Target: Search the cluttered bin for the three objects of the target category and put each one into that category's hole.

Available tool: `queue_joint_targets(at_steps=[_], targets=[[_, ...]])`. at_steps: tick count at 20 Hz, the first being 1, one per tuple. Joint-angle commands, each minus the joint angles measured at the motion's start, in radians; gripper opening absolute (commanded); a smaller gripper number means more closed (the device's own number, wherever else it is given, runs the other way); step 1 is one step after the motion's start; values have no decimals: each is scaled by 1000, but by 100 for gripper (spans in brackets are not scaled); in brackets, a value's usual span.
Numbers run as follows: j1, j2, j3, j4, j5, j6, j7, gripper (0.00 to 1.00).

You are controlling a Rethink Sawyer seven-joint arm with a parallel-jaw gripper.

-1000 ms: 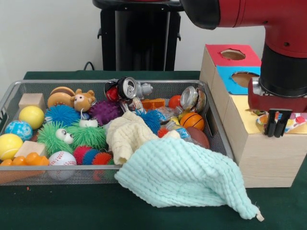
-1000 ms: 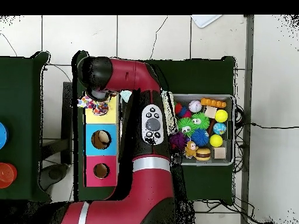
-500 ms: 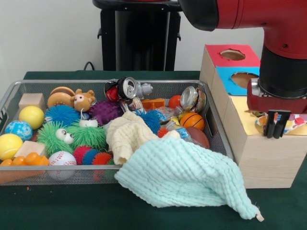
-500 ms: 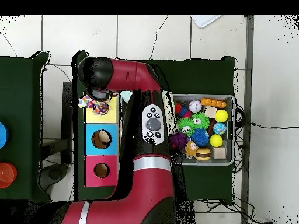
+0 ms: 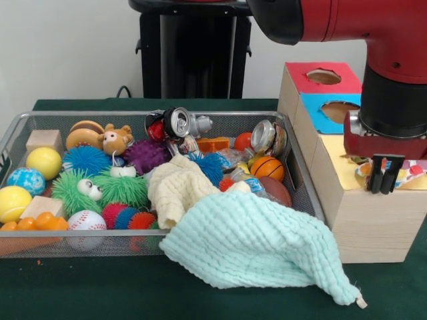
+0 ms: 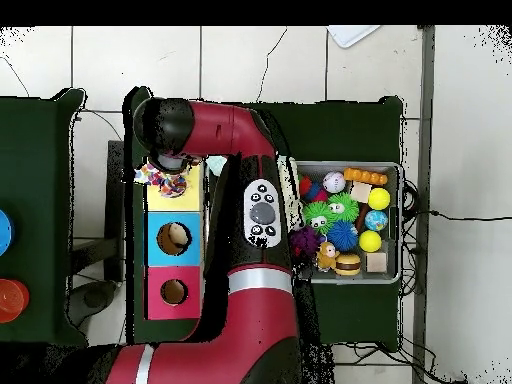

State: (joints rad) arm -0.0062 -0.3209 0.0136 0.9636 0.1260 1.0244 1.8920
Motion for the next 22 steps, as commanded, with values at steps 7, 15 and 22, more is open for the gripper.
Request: queue_joint_targets(at_steps=[7, 15, 22], targets=[[-2, -73, 83, 134, 37, 206, 59, 0], [-1, -52, 93, 157, 34, 204, 56, 0], [1, 12, 108, 226, 43, 89, 58, 0]])
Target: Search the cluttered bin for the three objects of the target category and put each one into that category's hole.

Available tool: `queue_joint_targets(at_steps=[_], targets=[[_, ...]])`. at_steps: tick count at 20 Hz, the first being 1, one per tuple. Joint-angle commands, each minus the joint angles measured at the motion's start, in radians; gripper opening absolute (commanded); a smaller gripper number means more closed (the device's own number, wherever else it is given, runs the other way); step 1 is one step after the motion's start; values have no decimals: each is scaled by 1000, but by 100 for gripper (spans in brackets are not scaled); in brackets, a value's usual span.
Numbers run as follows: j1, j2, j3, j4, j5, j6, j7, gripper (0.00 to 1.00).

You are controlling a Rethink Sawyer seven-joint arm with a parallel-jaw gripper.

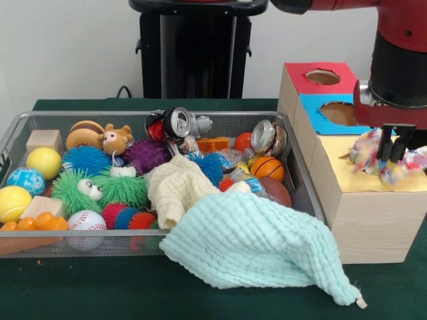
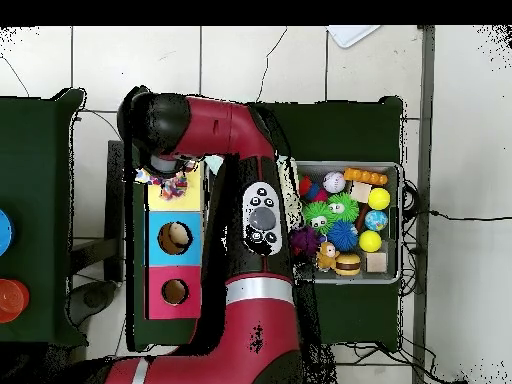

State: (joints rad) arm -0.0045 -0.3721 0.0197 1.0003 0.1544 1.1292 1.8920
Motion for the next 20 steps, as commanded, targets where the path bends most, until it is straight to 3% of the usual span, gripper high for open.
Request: queue_joint_targets(at_steps=[1, 8, 15, 20], targets=[[5, 77, 94, 176, 5, 0, 60, 0], [32, 108, 54, 141, -40, 120, 59, 0], [38, 119, 46, 171, -52, 46, 49, 0], [37, 210, 43, 114, -86, -52, 41, 0]])
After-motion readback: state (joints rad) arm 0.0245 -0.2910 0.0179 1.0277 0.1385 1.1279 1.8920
